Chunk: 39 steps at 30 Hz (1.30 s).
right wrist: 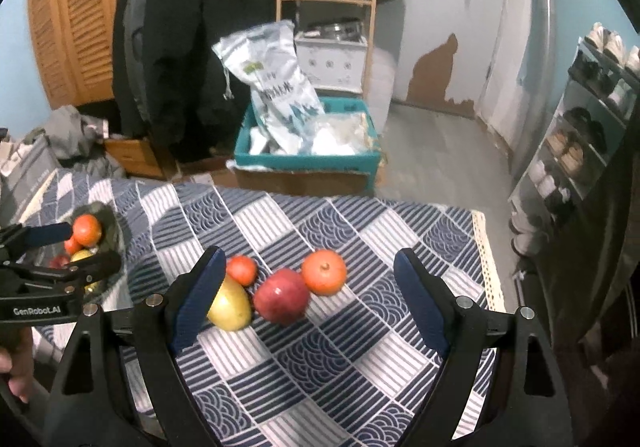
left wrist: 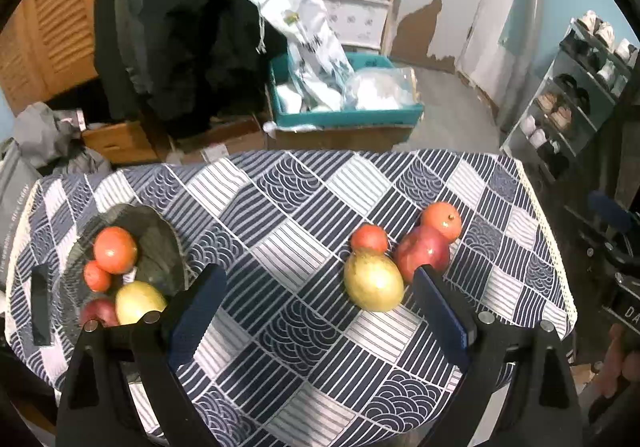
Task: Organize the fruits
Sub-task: 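Move both open tools back to the remaining fruit on the table, then grasp the green mango with the left tool while the right tool grasps the red apple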
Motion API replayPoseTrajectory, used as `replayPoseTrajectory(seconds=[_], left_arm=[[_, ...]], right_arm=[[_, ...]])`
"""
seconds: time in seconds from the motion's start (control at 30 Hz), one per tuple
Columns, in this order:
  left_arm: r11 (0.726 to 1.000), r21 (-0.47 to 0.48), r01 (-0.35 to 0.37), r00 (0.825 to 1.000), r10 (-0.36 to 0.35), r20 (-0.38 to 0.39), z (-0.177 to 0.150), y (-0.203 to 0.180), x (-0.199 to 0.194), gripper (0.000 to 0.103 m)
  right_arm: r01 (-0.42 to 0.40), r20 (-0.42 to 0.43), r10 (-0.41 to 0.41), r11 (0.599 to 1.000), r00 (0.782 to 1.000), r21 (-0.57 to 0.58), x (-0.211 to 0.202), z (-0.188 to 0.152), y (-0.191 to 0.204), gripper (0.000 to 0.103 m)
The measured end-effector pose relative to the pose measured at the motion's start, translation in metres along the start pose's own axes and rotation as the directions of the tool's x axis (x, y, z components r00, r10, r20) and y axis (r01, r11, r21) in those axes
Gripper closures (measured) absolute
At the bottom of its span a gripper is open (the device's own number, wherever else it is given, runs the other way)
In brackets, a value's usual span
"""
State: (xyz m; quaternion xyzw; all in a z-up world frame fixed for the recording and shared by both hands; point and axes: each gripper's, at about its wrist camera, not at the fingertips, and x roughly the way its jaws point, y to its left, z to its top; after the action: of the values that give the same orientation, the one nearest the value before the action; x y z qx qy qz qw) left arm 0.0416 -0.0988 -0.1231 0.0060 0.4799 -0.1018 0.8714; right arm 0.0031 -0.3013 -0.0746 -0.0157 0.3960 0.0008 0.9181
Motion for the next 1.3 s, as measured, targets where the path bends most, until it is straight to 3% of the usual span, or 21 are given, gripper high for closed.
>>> replayPoseTrajectory(seconds=[0.47, 0.77, 1.3], left_arm=[[0.999, 0.054, 0.01, 0.988, -0.001, -0.151, -0.012, -0.025, 0.079, 0.008], [0.999, 0.02, 0.038, 0.975, -0.032, -0.221, -0.018, -0.034, 0.114, 0.008], [0.996, -0.032, 0.079, 0.946, -0.085, -0.314, -0.024, -0.039, 0.162, 0.008]], right_arm=[[0.016, -0.156, -0.006, 0.998, 0.988, 0.06, 0.059, -0.025, -0.021, 0.017], [0.009, -0.224, 0.014, 0.995, 0.974, 0.103, 0.087, -0.043, -0.032, 0.017], [0.013, -0.276, 0.033, 0.986, 0.961, 0.163, 0.112, -0.048, -0.047, 0.017]])
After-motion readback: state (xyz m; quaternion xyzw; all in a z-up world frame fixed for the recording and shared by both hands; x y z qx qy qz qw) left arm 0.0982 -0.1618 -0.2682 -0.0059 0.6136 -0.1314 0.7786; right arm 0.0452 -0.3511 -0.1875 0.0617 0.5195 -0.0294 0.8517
